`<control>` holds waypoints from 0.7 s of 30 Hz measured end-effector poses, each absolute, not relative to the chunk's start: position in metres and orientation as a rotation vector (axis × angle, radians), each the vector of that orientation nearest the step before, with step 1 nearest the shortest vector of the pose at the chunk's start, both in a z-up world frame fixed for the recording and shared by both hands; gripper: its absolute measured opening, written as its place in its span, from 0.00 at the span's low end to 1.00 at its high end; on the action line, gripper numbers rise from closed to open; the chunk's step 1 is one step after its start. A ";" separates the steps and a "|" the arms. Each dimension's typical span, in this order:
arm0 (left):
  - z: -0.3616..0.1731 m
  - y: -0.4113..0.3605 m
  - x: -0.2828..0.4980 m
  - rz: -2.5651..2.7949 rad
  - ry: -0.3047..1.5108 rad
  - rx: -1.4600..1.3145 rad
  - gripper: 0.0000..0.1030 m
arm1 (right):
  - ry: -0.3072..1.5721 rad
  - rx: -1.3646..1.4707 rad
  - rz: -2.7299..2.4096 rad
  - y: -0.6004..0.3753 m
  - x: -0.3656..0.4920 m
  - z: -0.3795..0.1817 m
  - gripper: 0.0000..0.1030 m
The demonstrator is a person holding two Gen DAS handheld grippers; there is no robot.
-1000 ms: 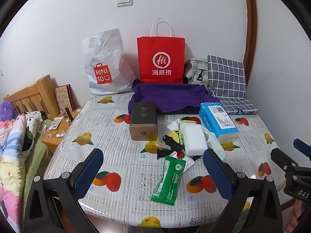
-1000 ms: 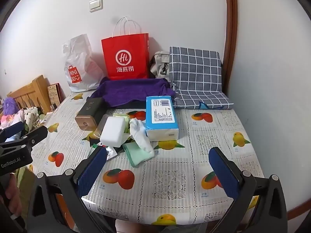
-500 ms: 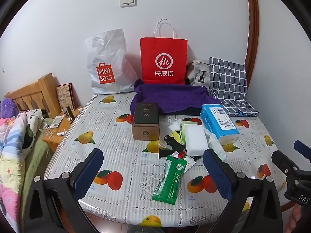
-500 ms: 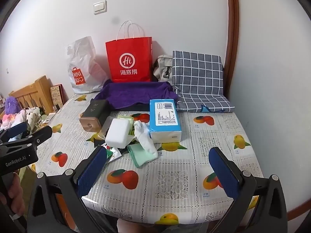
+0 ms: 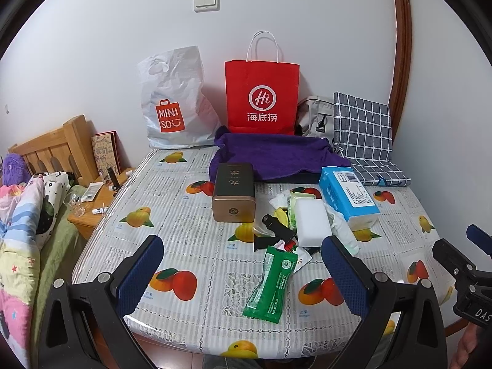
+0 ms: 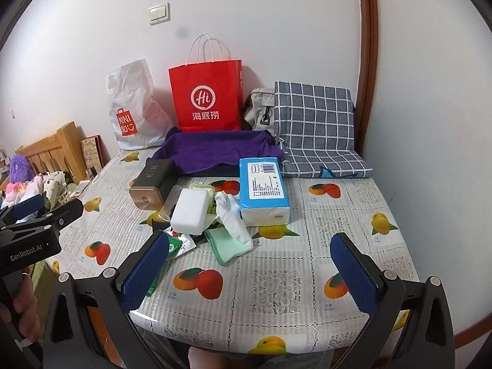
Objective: Organize soft objects
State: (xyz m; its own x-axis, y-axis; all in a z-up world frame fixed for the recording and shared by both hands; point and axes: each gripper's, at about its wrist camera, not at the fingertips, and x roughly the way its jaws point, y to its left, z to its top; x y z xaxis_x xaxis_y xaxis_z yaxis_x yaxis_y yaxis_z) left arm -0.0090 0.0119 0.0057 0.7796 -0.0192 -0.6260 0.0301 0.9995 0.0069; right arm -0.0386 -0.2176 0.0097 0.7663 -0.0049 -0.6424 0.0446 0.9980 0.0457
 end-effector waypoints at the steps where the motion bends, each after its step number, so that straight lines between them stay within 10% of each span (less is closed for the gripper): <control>1: 0.005 0.012 -0.009 -0.024 0.677 0.016 1.00 | 0.696 0.061 -0.027 -0.218 -0.040 0.010 1.00; 21: 0.007 0.015 -0.009 -0.024 0.675 0.015 1.00 | 0.694 0.064 -0.033 -0.220 -0.040 0.012 1.00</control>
State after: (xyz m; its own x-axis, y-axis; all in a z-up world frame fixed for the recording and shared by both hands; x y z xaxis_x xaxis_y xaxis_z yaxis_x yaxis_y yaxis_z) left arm -0.0095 0.0152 0.0065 0.7804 -0.0177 -0.6251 0.0271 0.9996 0.0056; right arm -0.0402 -0.2195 0.0117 0.7682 -0.0088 -0.6402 0.0513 0.9975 0.0478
